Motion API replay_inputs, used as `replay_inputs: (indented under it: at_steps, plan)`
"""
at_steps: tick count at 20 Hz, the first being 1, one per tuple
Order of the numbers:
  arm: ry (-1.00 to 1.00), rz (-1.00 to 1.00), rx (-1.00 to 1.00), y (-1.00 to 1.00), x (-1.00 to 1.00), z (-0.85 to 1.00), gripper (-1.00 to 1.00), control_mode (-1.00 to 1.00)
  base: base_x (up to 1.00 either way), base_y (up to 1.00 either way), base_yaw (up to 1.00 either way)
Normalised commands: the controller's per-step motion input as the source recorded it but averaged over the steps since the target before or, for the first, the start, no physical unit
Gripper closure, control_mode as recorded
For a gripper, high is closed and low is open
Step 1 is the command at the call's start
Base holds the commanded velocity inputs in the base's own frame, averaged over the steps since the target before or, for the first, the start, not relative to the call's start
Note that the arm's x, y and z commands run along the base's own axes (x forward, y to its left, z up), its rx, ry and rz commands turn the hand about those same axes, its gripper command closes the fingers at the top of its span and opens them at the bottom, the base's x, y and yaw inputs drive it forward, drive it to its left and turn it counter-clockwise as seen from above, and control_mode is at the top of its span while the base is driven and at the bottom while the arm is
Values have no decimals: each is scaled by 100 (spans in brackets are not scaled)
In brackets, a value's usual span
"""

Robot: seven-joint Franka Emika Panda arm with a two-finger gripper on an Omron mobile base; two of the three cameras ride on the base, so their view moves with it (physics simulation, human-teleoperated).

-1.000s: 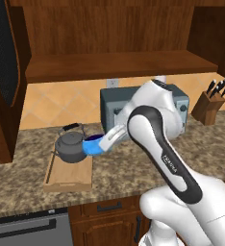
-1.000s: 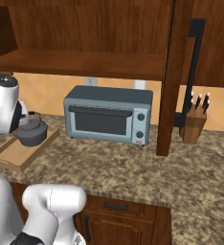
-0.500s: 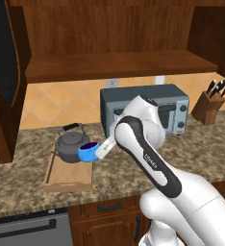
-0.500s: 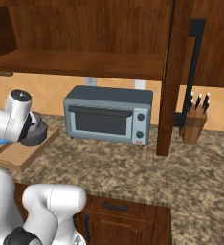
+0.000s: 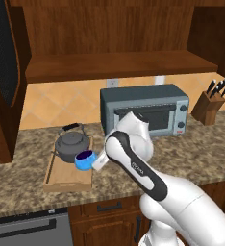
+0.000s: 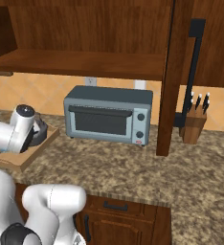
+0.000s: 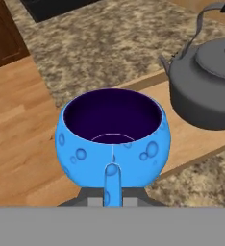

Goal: Pick the kettle from the counter and place it on the tray. Then pick the mug from the cabinet and place it on the tray. Then close the cabinet doors.

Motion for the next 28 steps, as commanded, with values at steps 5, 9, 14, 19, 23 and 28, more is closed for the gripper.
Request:
replay_inputs:
  at_steps: [5, 9, 14, 19, 23, 28]
  plan:
    - [-12, 8, 0, 23, 20, -41, 100, -100, 0, 0, 0]
    - [-1, 6, 0, 8, 27, -31, 100, -100, 0, 0, 0]
    - [0, 4, 0, 17, 14, -31, 100, -100, 0, 0, 0]
    - [0, 3, 0, 21, 22, -27, 100, -100, 0, 0, 0]
    - [0, 1, 0, 14, 29, -23, 100, -100, 0, 0, 0]
    - [0, 0, 0, 13, 33, -22, 100, -100, 0, 0, 0]
